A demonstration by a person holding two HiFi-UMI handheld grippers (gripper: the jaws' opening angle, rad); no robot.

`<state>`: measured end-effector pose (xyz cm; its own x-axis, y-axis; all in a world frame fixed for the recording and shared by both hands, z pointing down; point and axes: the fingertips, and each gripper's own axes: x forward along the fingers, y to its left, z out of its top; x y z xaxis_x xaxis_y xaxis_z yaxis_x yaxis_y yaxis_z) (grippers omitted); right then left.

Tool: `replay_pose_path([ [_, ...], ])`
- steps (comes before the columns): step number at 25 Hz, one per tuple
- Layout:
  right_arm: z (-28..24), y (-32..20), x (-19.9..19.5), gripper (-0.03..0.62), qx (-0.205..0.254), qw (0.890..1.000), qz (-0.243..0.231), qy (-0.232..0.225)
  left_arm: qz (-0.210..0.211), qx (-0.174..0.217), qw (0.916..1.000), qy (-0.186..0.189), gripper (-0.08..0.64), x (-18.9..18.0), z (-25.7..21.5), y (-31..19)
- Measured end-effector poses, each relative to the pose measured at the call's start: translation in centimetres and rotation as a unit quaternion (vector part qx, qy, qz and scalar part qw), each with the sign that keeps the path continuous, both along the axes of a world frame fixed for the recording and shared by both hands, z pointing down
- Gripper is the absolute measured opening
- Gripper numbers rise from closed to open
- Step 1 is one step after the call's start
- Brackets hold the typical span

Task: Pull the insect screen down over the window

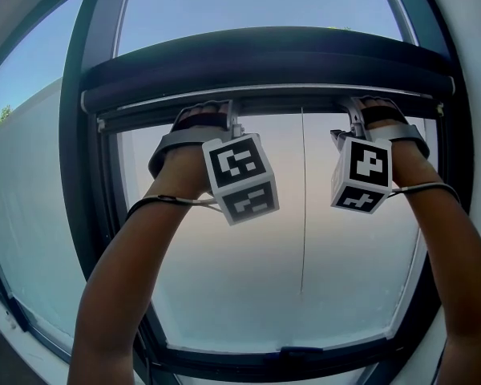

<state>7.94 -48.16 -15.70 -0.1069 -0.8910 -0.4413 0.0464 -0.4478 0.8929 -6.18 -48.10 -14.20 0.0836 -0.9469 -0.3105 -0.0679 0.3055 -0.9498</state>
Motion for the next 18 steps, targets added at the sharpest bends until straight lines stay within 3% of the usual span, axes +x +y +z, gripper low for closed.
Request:
replay_pose_path([
  [18,7.2,0.3,0.3,0.229,-0.033,0.999,-0.002,0.006,0.012,-0.049,0.9983,-0.031,0.359,0.0,7.7,0.4],
])
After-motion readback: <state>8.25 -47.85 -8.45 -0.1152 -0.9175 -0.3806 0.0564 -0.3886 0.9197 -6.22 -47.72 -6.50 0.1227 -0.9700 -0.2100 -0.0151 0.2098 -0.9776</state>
